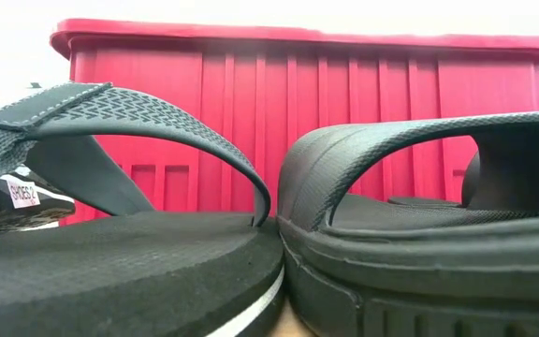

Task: Pick and place slides into bin
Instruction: Put the black slide into the red bin

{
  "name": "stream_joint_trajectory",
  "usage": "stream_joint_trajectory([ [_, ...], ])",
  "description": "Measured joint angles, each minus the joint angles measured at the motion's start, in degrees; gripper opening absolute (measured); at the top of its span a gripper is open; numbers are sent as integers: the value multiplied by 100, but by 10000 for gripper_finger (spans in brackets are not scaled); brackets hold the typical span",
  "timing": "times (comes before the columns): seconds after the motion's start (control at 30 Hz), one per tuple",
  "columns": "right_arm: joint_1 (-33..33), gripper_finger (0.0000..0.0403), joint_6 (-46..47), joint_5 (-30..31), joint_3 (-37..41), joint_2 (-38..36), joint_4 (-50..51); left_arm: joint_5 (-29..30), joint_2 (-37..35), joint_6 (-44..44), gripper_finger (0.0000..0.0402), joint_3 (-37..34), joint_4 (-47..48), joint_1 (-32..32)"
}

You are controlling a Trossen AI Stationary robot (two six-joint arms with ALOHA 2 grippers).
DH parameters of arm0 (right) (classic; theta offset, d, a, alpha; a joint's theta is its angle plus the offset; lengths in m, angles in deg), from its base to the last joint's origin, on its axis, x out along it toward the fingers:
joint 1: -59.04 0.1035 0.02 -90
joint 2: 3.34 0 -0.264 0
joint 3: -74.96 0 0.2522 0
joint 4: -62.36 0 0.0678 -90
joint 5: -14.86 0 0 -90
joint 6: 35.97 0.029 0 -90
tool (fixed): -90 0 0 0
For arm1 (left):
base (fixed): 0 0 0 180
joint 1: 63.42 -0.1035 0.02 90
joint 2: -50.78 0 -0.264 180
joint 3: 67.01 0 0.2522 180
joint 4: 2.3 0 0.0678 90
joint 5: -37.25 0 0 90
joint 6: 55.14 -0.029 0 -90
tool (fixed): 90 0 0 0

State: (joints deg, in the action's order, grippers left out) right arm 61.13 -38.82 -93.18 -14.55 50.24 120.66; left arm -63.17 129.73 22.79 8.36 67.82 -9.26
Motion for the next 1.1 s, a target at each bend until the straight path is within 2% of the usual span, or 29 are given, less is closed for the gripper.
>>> stream_joint_trajectory([
  [0.13, 2, 164, 63, 0, 0, 0, 0, 11, -212, -2, 122, -585, -570, 15],
  [0.43, 0, 164, 65, 0, 0, 0, 0, 24, -444, -22, 122, -1420, -711, 15],
  [0.6, 1, 164, 60, -2, 0, 0, 0, -345, -451, -64, 122, -1755, -1522, 29],
  [1.1, 2, 164, 22, 5, 0, 0, -2, -433, -688, 197, 122, -1909, -2345, 29],
])
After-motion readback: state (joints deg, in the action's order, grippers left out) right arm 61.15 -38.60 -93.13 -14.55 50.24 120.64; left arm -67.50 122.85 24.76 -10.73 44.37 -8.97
